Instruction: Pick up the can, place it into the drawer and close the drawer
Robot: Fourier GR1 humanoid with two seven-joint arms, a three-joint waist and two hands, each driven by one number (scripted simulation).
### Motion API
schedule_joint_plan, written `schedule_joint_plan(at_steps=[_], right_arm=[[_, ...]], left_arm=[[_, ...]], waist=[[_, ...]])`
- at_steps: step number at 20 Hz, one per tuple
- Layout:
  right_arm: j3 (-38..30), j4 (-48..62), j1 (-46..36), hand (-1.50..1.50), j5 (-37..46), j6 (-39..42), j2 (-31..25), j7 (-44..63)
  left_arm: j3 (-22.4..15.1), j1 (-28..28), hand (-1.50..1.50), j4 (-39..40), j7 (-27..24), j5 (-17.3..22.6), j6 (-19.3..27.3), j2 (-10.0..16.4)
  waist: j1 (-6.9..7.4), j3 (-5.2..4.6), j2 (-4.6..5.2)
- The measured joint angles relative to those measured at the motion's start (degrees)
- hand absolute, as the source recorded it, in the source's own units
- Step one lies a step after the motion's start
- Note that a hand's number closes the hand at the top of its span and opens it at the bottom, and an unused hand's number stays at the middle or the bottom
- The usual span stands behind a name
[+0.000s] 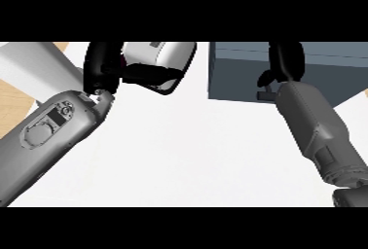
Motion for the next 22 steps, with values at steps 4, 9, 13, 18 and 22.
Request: schedule_joint_plan(at_steps=[4, 9, 13, 18, 22], right_arm=[[-0.7, 2.3, -1.7, -1.5, -0.4, 1.1, -0.4, -1.3], [-4.1, 2.3, -2.5, -1.5, -4.5, 2.2, -0.1, -7.1], [-7.9, 1.7, -3.0, -1.5, -9.0, 4.0, 0.5, -12.1], [-13.1, 0.8, -4.4, -1.5, -15.6, 8.0, 2.4, -17.7], [-18.2, 0.0, -5.3, -1.5, -22.0, 11.1, 4.9, -20.8]], left_arm=[[0.7, 2.0, -1.5, -1.3, -0.8, 0.0, -1.0, 0.7], [1.4, 4.0, -1.5, -2.3, -1.7, -0.2, -1.6, 0.9], [1.7, 5.6, -1.5, -3.4, -2.1, -0.3, -1.7, 1.2], [2.1, 7.4, -1.5, -3.9, -2.7, -0.7, -1.9, 1.7], [3.0, 9.0, -1.5, -4.7, -3.2, -0.7, -1.8, 2.1]], waist=[[-0.07, 0.09, 0.19], [-0.51, 0.2, 0.32], [-0.65, 0.32, 0.36], [-1.25, 0.45, 0.37], [-1.56, 0.44, 0.1]])
